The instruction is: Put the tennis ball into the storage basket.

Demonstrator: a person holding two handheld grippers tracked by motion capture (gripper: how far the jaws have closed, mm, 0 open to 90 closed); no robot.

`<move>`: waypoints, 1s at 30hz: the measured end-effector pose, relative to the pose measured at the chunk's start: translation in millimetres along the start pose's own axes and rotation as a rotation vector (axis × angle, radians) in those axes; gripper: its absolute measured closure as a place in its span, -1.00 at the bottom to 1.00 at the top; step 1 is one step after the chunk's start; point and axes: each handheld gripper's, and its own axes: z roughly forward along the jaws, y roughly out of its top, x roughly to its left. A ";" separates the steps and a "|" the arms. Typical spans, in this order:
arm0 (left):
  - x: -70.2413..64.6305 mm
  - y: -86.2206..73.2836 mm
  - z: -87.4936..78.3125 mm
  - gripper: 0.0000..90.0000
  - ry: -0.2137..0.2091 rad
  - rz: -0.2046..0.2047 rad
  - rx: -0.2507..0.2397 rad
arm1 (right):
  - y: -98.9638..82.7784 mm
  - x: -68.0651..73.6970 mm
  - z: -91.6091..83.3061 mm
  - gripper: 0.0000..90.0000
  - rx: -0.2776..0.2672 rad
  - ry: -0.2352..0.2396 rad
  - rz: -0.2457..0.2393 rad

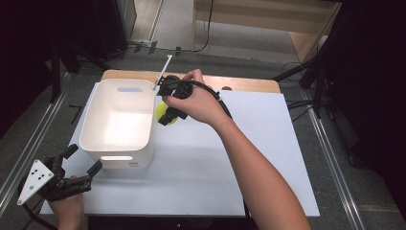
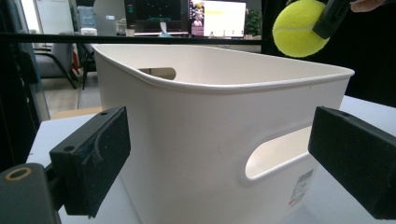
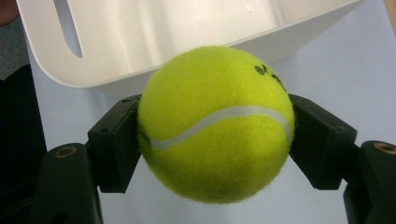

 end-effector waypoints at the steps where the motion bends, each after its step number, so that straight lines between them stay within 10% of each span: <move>1: 0.0 0.0 0.0 -0.87 0.000 0.000 0.000 | 1.5 1.1 0.1 -0.47 0.003 0.001 0.005; 30: 0.8 -0.1 -0.8 -0.87 -0.001 -0.007 -0.002 | 48.8 23.2 12.7 -0.47 -0.003 0.019 -0.073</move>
